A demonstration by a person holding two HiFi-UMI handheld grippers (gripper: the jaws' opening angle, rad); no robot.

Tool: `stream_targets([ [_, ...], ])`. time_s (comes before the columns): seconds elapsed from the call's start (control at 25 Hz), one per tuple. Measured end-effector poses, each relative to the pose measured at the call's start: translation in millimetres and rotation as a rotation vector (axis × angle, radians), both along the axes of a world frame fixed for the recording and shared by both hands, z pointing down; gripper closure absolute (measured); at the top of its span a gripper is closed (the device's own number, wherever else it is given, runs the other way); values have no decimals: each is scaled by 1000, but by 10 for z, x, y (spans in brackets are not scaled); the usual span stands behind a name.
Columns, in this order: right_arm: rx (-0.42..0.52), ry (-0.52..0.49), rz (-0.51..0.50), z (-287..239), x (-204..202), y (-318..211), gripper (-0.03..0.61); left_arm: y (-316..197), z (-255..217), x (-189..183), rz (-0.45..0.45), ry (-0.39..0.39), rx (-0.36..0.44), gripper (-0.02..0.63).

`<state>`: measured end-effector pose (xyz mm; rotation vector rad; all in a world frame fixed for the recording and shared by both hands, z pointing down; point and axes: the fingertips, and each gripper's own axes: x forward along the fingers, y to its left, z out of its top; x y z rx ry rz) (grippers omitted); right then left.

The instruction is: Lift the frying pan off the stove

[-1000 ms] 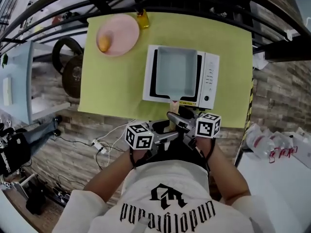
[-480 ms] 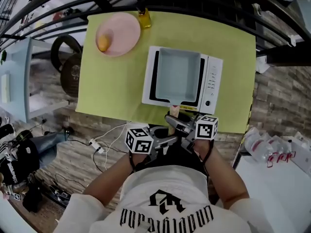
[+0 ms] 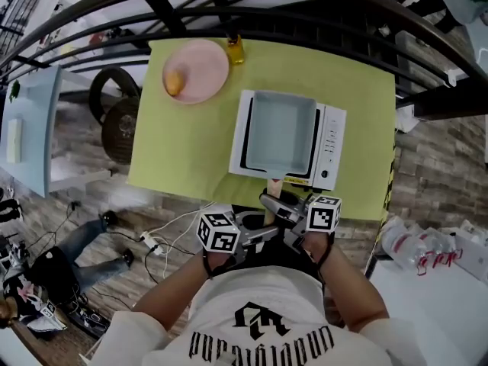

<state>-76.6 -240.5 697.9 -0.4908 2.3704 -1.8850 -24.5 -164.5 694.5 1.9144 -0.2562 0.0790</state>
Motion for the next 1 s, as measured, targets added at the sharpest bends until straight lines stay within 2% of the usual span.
stream_targets([
  [0.36,91,5,14,-707,-130,-11,417,-7,-680,-149,17,5,83,457],
  [0.68,198,20,47,-1367,-240,-173,417,-156,-1250,-276,38,9,201,453],
  [1.0,269,31,113,-1708,-369,-127,417,-94,-1542,-446,91,32,281,449],
])
